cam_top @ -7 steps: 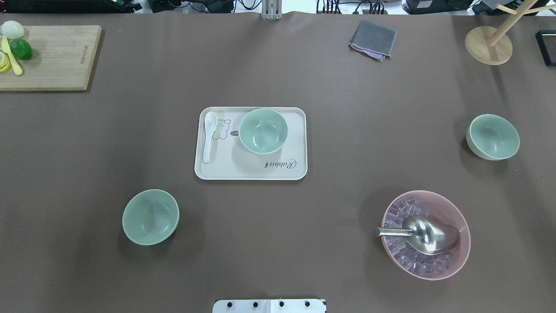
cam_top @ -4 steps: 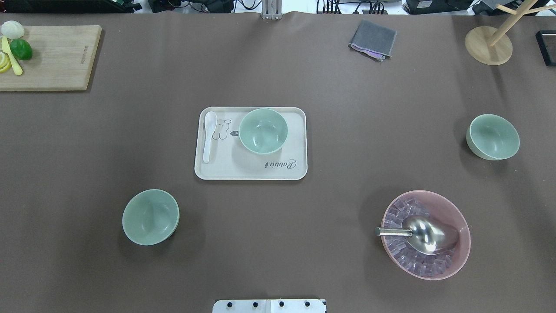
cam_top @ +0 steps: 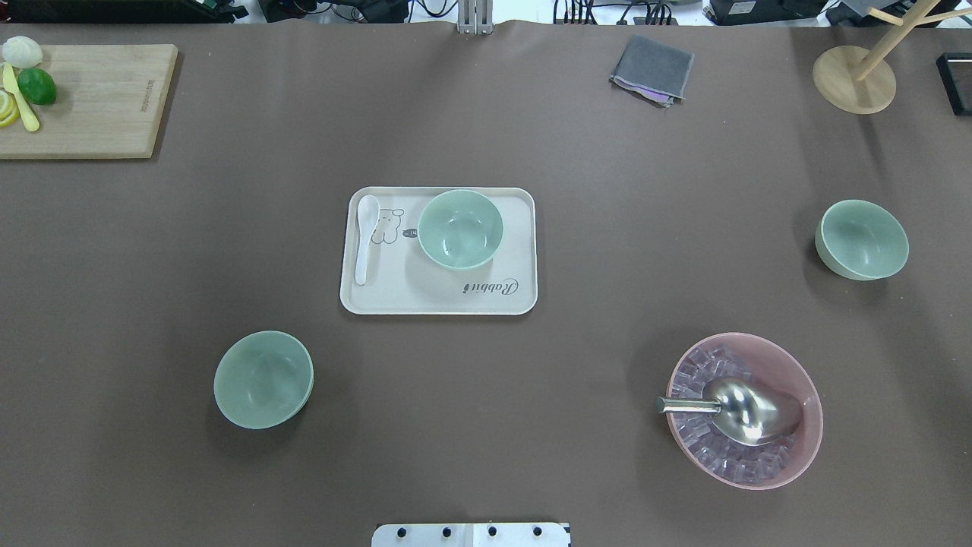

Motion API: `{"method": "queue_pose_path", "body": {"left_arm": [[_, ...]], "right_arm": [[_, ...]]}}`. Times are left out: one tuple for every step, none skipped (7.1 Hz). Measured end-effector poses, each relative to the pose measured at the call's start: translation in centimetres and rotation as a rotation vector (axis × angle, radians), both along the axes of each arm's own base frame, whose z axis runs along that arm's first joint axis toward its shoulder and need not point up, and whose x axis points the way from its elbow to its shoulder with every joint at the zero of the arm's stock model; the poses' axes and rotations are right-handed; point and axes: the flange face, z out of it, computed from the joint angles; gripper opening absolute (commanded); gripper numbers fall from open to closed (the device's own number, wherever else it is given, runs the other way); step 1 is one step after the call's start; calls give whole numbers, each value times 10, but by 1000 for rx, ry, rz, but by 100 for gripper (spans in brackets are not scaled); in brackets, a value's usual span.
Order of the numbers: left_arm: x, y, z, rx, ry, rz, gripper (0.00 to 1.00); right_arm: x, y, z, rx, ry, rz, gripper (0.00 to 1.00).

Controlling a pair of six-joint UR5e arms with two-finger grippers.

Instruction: Stack green bowls together

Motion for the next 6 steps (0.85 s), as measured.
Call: {"method": "queue_pose_path", "body": {"left_arm": [[35,5,-23,-26,-4,-23,98],[60,16,-46,-35,8,-30,98],[86,32,-66,-53,28,-27,98],[121,52,-84,-83,37,-24,98],[160,75,-99,-105,26,-26,98],[196,99,-106,-125,6,-31,98]], "right_arm": [[-7,-1,-1,1,1,-14,100],[-13,-2,-1,1,0,-27,100],[-17,-3,-1,0,-2,-35,100],[-20,-3,0,-1,-1,-42,100],[-21,-3,1,-1,10,-45,100],[-21,-3,2,-1,21,-47,100]]}}
